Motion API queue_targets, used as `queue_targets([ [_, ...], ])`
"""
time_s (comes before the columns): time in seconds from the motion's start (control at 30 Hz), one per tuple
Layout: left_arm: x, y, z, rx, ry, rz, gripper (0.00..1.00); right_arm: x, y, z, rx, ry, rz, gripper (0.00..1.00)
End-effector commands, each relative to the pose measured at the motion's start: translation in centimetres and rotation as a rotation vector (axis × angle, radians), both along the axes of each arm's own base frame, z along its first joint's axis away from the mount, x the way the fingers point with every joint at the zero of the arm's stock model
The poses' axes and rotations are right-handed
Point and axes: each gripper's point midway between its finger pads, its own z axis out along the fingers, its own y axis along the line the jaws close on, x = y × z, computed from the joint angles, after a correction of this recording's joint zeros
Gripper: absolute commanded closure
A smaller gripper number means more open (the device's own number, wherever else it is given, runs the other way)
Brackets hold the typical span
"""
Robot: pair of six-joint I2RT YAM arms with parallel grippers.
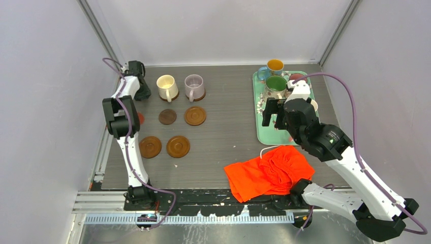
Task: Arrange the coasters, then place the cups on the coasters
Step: Place the cup on the coaster, then pick up the cup from the tray.
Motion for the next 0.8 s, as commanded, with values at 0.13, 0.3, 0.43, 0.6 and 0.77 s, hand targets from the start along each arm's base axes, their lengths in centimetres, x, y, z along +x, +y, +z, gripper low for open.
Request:
queue_targets([
  [0.13,-0.1,0.3,3.8,0.002,-0.073,0.003,0.42,-0.1,-0.2,2.1,0.037,-0.066,-0.002,0.00],
  [0.3,-0.5,0.3,5.3,0.005,-0.091,-0.001,0.34,-0.1,0.0,2.1,0.040,-0.065,0.006,0.00],
  [0.43,-0.9,0.1,7.0,0.005,-0.120,-0.003,0.26,-0.2,0.1,2.3,0.045,-0.067,0.010,0.00],
  [0.6,-1.6,-0.3,9.1,0.007,-0.158,-0.005,0.04,-0.3,0.2,2.4,0.048,-0.065,0.017,0.00],
  [0.77,-2.3,-1.7,10.6,-0.003,-0.189,-0.025,0.00,-0.4,0.2,2.3,0.053,-0.063,0.021,0.00],
])
